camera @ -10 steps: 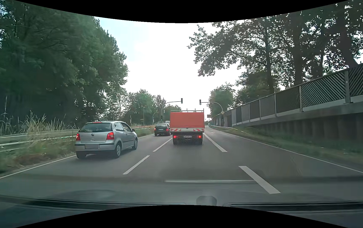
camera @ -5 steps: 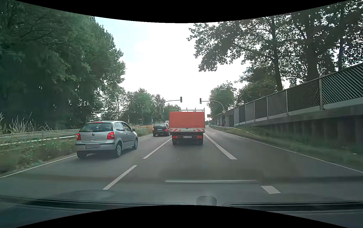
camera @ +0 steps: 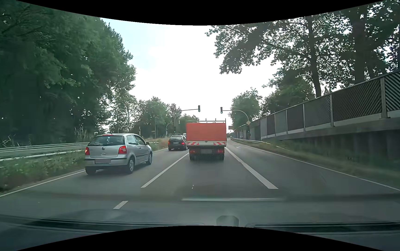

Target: Follow the waypoints while adhering to traffic rules and regulations

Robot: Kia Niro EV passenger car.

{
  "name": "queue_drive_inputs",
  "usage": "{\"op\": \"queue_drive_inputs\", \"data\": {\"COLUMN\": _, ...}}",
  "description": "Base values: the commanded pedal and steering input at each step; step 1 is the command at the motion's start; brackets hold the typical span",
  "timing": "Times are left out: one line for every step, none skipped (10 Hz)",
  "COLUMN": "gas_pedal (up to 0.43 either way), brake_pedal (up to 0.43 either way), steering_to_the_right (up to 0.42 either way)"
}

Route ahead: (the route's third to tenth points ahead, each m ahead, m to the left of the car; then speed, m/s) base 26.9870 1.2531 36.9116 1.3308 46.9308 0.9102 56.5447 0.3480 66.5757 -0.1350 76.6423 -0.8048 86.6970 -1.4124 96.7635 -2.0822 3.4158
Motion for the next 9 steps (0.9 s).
{"op": "queue_drive_inputs", "data": {"gas_pedal": 0.098, "brake_pedal": 0.0, "steering_to_the_right": -0.002}}
{"op": "queue_drive_inputs", "data": {"gas_pedal": 0.118, "brake_pedal": 0.0, "steering_to_the_right": -0.002}}
{"op": "queue_drive_inputs", "data": {"gas_pedal": 0.13, "brake_pedal": 0.0, "steering_to_the_right": -0.002}}
{"op": "queue_drive_inputs", "data": {"gas_pedal": 0.13, "brake_pedal": 0.0, "steering_to_the_right": -0.002}}
{"op": "queue_drive_inputs", "data": {"gas_pedal": 0.138, "brake_pedal": 0.0, "steering_to_the_right": -0.002}}
{"op": "queue_drive_inputs", "data": {"gas_pedal": 0.138, "brake_pedal": 0.0, "steering_to_the_right": -0.002}}
{"op": "queue_drive_inputs", "data": {"gas_pedal": 0.138, "brake_pedal": 0.0, "steering_to_the_right": -0.002}}
{"op": "queue_drive_inputs", "data": {"gas_pedal": 0.138, "brake_pedal": 0.0, "steering_to_the_right": -0.002}}
{"op": "queue_drive_inputs", "data": {"gas_pedal": 0.15, "brake_pedal": 0.0, "steering_to_the_right": -0.002}}
